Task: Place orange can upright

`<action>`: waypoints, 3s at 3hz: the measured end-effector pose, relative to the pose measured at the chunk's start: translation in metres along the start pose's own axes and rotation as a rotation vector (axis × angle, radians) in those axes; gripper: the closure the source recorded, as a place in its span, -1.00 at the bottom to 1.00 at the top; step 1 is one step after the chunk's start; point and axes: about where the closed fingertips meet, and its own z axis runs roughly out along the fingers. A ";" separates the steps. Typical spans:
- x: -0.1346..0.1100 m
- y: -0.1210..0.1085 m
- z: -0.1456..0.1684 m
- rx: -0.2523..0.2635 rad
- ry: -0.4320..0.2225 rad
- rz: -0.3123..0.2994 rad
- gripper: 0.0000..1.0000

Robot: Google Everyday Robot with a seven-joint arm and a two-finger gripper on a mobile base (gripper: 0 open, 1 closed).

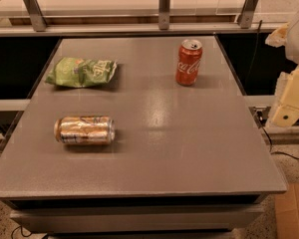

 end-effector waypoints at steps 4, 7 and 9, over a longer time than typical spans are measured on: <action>-0.076 0.026 0.003 -0.072 -0.087 -0.186 -1.00; -0.177 0.119 -0.005 -0.088 -0.142 -0.466 -1.00; -0.178 0.119 -0.006 -0.085 -0.142 -0.467 -1.00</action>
Offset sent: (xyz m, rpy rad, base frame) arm 0.0053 0.0449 0.0010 0.0494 0.0364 0.1208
